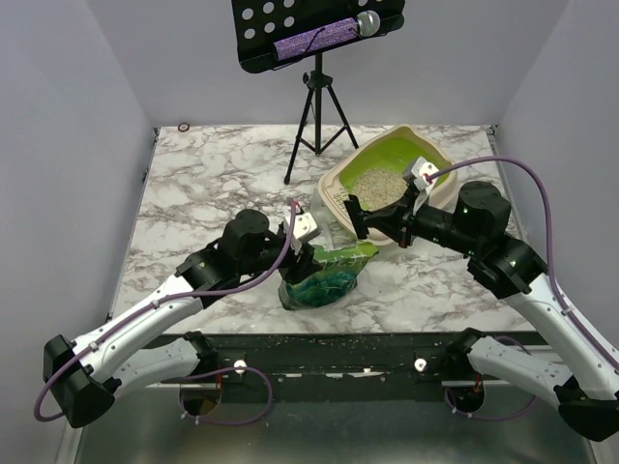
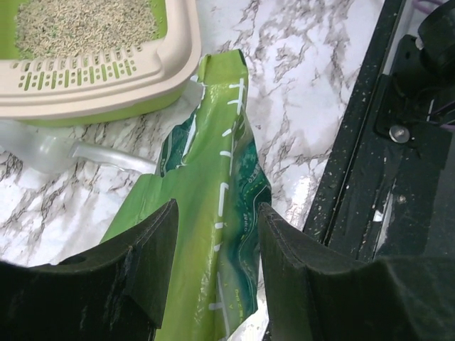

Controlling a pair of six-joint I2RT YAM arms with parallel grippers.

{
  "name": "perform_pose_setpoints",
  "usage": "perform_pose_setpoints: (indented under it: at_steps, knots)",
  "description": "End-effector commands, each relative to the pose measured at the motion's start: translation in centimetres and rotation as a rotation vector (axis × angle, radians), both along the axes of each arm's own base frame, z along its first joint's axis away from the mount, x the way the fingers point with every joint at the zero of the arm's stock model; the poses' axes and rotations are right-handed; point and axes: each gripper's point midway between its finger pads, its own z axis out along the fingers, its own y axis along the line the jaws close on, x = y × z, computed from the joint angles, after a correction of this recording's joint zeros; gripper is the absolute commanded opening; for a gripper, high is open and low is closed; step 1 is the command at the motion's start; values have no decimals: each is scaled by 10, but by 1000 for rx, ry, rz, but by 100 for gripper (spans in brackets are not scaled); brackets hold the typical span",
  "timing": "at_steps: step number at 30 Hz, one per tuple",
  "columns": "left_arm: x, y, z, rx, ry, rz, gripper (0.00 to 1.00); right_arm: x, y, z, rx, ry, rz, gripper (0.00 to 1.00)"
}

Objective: Fill the litter box with clean litter

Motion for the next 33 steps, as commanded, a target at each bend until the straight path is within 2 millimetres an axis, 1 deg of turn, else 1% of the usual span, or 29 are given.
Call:
perform_pose_setpoints:
  at_steps: [1, 3, 7, 9, 10, 12, 14, 16, 17, 19, 22, 23, 25, 30, 33]
  knots:
    - [3, 9, -22, 90, -8, 29, 56, 3, 1, -5, -31, 2, 3, 1]
    - [2, 10, -28, 108, -9, 29, 56, 4, 4, -6, -31, 4, 15, 1]
    - [-2, 10, -40, 138, 3, 13, 56, 6, 10, -13, -51, 18, 42, 0]
    - [-4, 10, -47, 150, 7, 2, 53, 7, 11, -17, -66, 13, 50, 1]
    - [-6, 10, -50, 156, 8, -2, 51, 8, 11, -19, -79, 8, 55, 0]
    - [-8, 10, -58, 173, 10, -12, 41, 8, 12, -24, -104, 4, 74, 1]
    - [-12, 9, -64, 191, 14, -27, 19, 5, 15, -31, -131, 13, 117, 1]
    - [-16, 8, -67, 206, 9, -39, 4, 1, 17, -38, -154, 19, 153, 1]
    - [-17, 8, -68, 210, 3, -41, 0, -1, 17, -39, -162, 12, 171, 1]
    - [-17, 9, -68, 216, -12, -31, 0, -4, 18, -43, -184, -7, 204, 1]
    - [-19, 10, -65, 210, -36, -37, 0, -4, 17, -46, -226, -83, 246, 0]
    - [-19, 11, -65, 206, -43, -34, 0, -5, 18, -48, -245, -114, 274, 0]
    - [-19, 12, -61, 199, -59, -25, 0, -13, 20, -54, -284, -174, 371, 0]
    - [-15, 17, -58, 197, -85, 8, 0, -27, 24, -72, -334, -186, 517, 0]
    - [-14, 17, -59, 201, -87, 16, 0, -25, 25, -81, -357, -181, 533, 0]
